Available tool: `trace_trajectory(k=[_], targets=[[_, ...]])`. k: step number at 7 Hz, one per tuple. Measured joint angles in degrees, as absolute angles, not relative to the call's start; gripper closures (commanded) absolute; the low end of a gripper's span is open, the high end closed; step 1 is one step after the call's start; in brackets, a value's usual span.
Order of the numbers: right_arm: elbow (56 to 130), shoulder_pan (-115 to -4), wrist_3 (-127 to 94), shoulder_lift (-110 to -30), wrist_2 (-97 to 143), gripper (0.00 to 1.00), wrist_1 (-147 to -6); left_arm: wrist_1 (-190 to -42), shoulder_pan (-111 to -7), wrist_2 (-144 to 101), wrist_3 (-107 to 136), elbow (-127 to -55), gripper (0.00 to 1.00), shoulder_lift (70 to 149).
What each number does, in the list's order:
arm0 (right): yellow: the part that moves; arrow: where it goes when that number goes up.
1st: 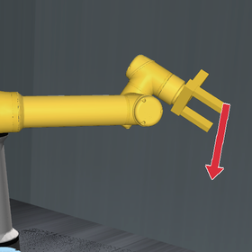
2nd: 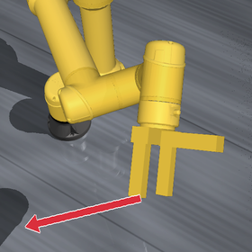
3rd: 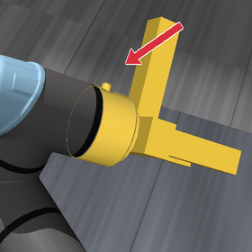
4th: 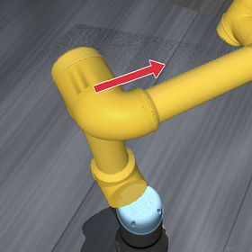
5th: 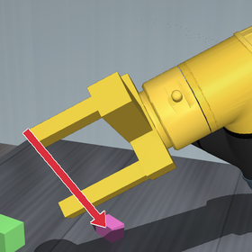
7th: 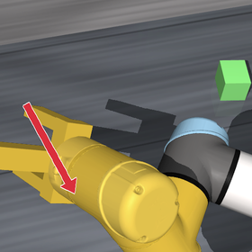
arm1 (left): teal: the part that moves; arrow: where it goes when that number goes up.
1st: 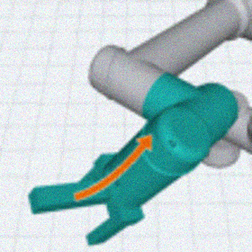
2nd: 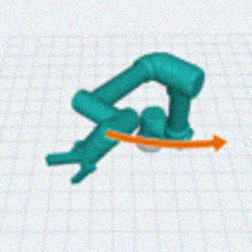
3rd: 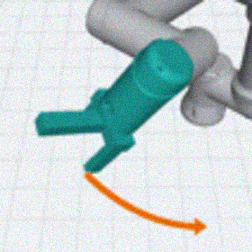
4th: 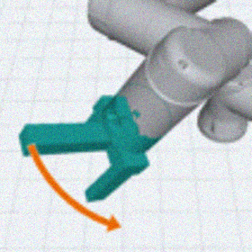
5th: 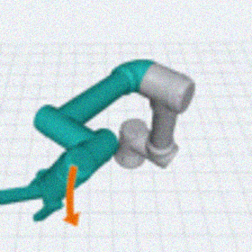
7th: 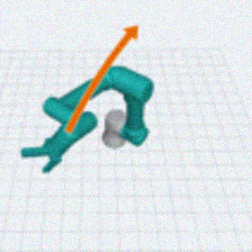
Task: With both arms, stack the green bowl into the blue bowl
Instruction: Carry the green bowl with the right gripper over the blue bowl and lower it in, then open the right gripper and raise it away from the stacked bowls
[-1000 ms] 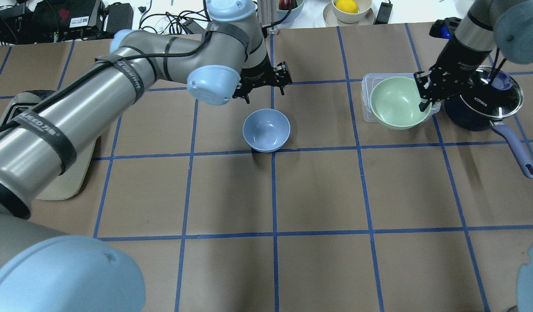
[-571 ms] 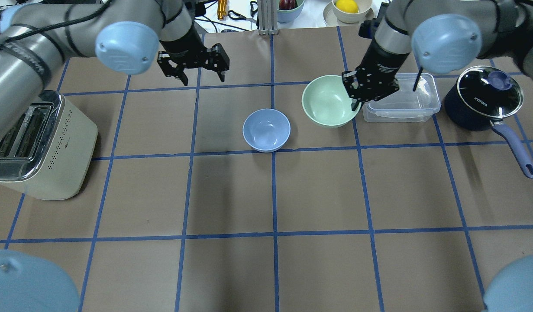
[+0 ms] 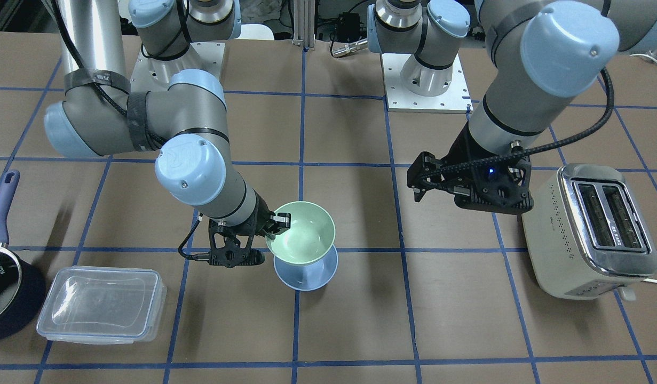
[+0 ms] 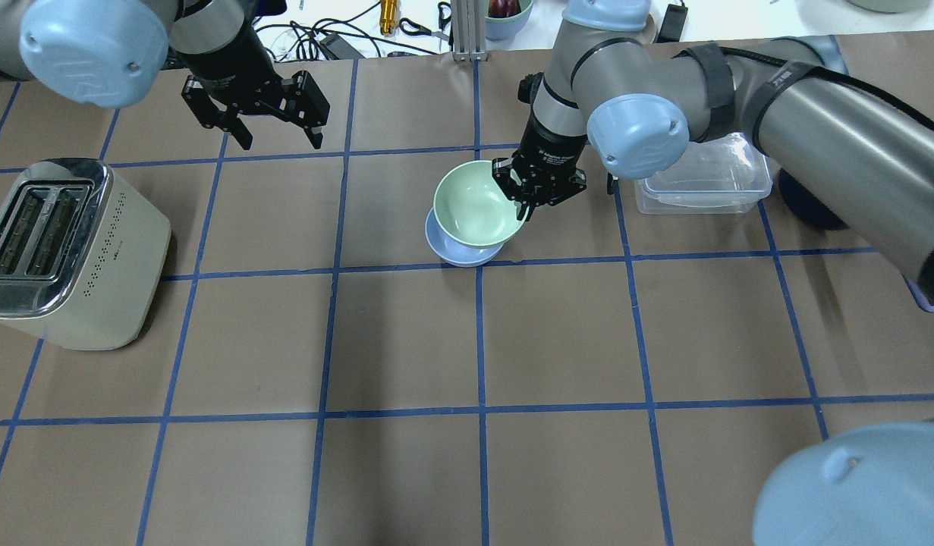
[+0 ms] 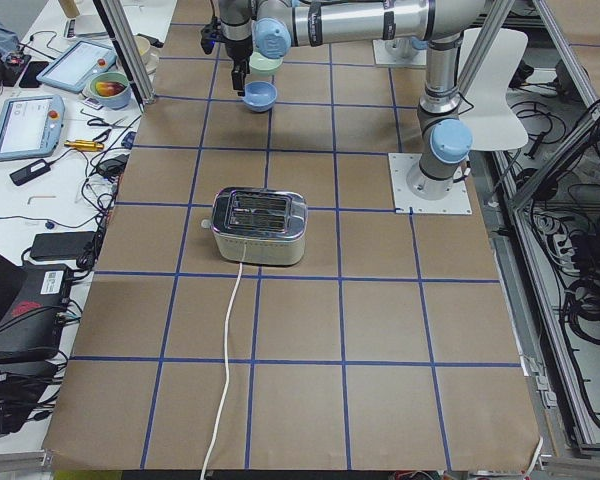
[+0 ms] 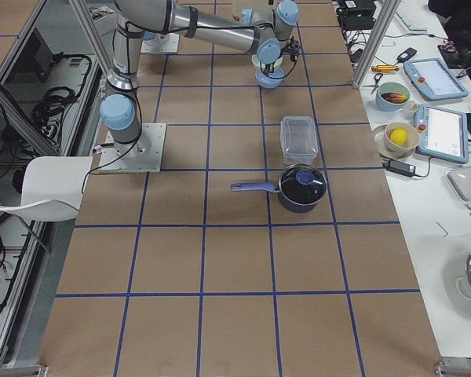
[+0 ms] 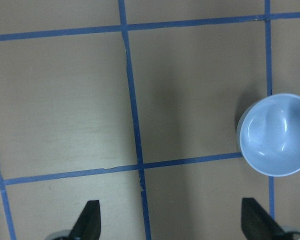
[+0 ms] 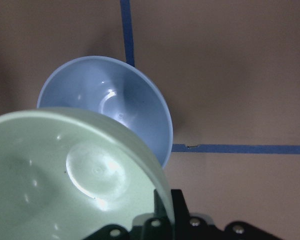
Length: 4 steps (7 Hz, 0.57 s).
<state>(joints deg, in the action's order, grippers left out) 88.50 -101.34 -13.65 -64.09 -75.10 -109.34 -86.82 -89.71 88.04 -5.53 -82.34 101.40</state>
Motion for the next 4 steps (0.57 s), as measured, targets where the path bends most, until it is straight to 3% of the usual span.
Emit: trace_trajectory(k=[1,2,4], targets=[[88.53,-101.72,-14.02,-62.81,-74.58,1.00,-110.33,-87.23,-89.72,88.37,-5.52,-83.49,0.00,99.98],[88.54,-101.93,-14.31,-61.91,-74.39,0.01,-111.14,-87.28,-89.73,88.49,-5.50,-84.78,0.00,98.68],[88.78,-102.00,-14.28,-60.84,-74.87,0.00,-115.38,-86.88,-89.56,88.51,-5.60,-86.42,0.00,97.52]])
